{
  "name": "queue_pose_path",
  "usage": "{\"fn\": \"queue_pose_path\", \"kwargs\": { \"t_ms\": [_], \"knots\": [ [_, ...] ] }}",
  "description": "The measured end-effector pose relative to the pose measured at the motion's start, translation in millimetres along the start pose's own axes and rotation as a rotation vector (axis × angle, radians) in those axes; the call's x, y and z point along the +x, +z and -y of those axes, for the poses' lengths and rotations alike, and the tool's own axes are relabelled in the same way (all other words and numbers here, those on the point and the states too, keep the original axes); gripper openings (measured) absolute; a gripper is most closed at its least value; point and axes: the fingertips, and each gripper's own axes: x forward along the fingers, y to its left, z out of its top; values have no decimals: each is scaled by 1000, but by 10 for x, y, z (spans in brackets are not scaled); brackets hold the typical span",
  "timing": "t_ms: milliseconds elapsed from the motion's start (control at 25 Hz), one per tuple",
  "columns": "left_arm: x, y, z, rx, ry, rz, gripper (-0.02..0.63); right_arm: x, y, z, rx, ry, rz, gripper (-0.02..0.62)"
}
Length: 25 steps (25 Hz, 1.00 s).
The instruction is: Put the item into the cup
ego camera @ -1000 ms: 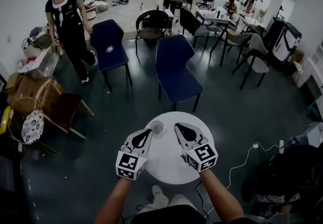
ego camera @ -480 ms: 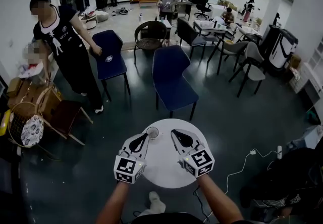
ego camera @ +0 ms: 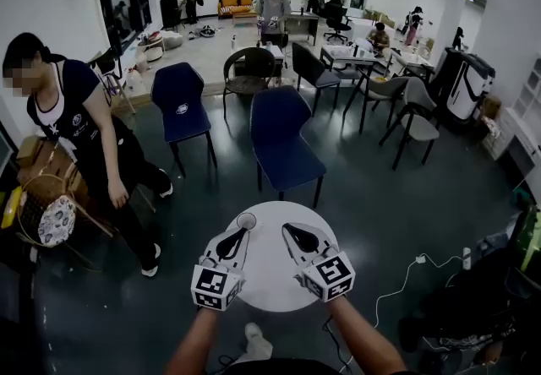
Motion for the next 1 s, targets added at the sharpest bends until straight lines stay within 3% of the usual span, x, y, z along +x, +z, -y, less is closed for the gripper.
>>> {"fn": "queue_pose_path", "kwargs": {
  "t_ms": [480,1000],
  "knots": [
    [-654,313,812,14,46,20,15,-945,319,-413,-31,53,55,17],
    [-1499,367,1737,47,85,33,15,-2089,352,-935,-65,74,84,17]
  ]
}}
